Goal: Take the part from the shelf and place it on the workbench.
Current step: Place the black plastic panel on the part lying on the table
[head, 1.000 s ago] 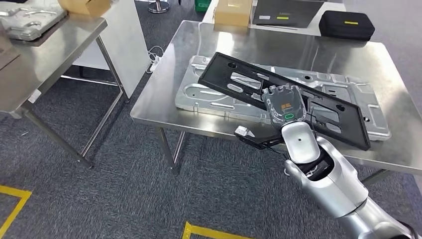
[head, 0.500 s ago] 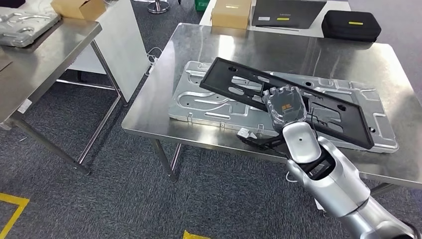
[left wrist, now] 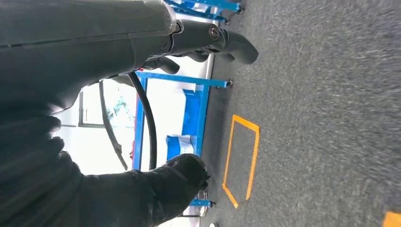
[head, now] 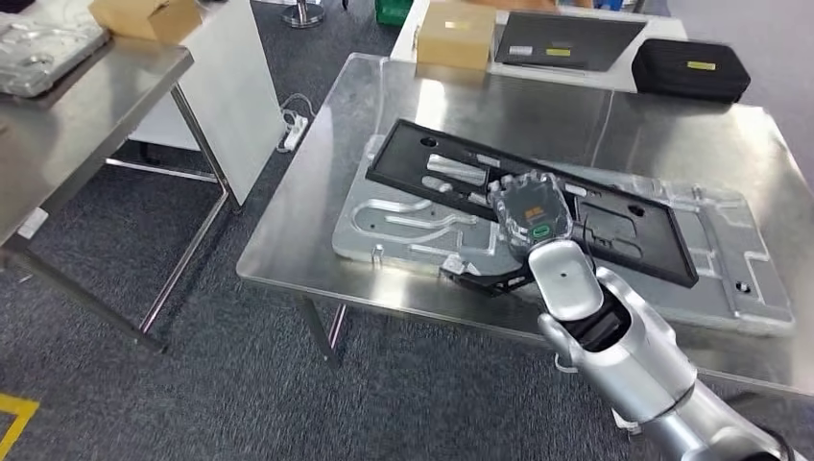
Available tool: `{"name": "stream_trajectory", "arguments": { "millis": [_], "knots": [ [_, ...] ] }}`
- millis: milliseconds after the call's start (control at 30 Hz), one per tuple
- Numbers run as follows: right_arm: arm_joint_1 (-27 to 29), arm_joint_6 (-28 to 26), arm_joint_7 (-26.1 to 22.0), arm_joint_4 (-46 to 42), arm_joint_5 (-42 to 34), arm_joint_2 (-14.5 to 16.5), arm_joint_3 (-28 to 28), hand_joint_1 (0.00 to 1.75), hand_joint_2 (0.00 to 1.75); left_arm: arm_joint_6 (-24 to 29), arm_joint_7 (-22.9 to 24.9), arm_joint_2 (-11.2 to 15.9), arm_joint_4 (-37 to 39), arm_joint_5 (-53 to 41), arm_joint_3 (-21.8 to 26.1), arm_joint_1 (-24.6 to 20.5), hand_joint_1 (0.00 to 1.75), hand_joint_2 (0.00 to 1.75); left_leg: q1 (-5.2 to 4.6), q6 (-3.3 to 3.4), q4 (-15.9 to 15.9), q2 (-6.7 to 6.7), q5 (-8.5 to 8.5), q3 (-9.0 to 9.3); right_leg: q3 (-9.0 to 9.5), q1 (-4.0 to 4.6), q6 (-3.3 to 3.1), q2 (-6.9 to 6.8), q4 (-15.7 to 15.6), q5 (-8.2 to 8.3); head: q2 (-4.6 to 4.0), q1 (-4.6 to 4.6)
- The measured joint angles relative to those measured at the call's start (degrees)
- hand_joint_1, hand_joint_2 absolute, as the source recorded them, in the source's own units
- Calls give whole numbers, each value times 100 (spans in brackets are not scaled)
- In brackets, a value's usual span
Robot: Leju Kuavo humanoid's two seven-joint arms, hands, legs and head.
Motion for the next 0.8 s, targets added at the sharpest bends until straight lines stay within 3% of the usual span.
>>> {"name": "stream_trajectory", "arguments": {
  "millis": [100, 133, 167, 200, 267, 300, 333, 433, 500, 600, 633, 667, 700, 767, 800],
  "knots": [
    [26, 2, -2, 10, -1, 9, 5, 175, 175, 1, 0, -5, 0, 0, -2, -16, 0, 175, -11, 47, -33, -12, -116, 154, -634, -1, 21, -1, 851, -420, -1, 1],
    [44, 3, -3, 17, -1, 9, 7, 175, 175, 1, 1, -5, 0, 0, -2, -14, 0, 175, -20, 50, -33, -24, -168, 208, -791, 1, 24, -1, 946, -525, 0, 1],
    [55, 4, -3, 24, -1, 9, 7, 175, 175, 1, 1, -5, 0, 0, -2, -11, 0, 175, -29, 49, -29, -35, -223, 268, -874, 5, 18, -2, 878, -514, -1, 1],
    [60, 5, -3, 27, -1, 8, 6, 175, 175, 1, 1, -5, 0, 0, -2, -8, 0, 175, -39, 47, -25, -43, -278, 339, -871, 12, 0, -2, 637, -342, -1, 1],
    [62, 6, -2, 33, -1, 7, 5, 175, 175, 0, 0, -11, 1, 0, -2, -2, 0, 175, -58, 32, -17, -52, -387, 451, -764, 51, -77, -2, -30, 267, -1, -1],
    [61, 9, -3, 37, -1, 7, 5, 175, 175, 0, 0, -15, 1, 0, -2, -4, 0, 175, -62, 9, -16, -58, -434, 485, -721, 79, -116, 0, -277, 486, -1, 2],
    [62, 12, -4, 41, -1, 8, 6, 175, 175, -1, 0, -19, 2, 0, -2, -6, 0, 175, -61, -22, -20, -65, -473, 503, -694, 107, -153, 1, -416, 623, -1, 7],
    [48, 19, -3, 40, -1, 9, 4, 175, 175, -2, 1, -18, 3, 0, -2, -17, 0, 175, -60, -116, 60, -65, -504, 554, -573, 107, -244, 6, -525, 658, -1, 14],
    [24, 19, 0, 34, -1, 9, 2, 175, 175, 2, 1, -12, 2, 0, -2, -22, 0, 175, -51, -172, 440, -37, -568, 395, -444, 73, -310, -1, -574, 622, -1, 8],
    [19, 20, 2, 32, 1, 14, 3, 175, 175, 5, 1, -8, 2, 0, -2, -23, 0, 175, 0, -262, 1455, -1, -950, -255, -294, 60, -346, -5, -597, 503, -1, -1],
    [30, 21, 1, 32, 1, 16, 4, 175, 175, 4, 1, -7, 2, 0, -2, -22, 0, 175, 17, -279, 1616, 5, -1034, -421, -240, 57, -338, -2, -597, 455, -1, -2],
    [41, 22, 1, 32, 1, 17, 7, 175, 175, 4, 1, -5, 2, 0, -2, -21, 0, 175, 28, -290, 1591, 9, -1007, -500, -179, 54, -328, 1, -597, 406, -1, -2],
    [47, 24, 1, 32, 1, 17, 7, 175, 175, 4, 1, -5, 2, 0, -2, -19, 0, 175, 35, -295, 1362, 11, -843, -483, -105, 50, -314, 2, -597, 351, -1, -2],
    [45, 26, 1, 33, 1, 20, 8, 175, 175, 5, 1, -3, 2, -1, -2, -9, 0, 175, 26, -268, 596, 13, -279, -290, 43, 43, -277, 2, -599, 238, -1, 0],
    [41, 27, 1, 34, 1, 23, 9, 175, 175, 4, 1, -1, 2, -1, -2, -6, 0, 175, 7, -235, 286, 12, -114, -201, 91, 42, -249, 8, -604, 190, -1, 0]
  ]
}}
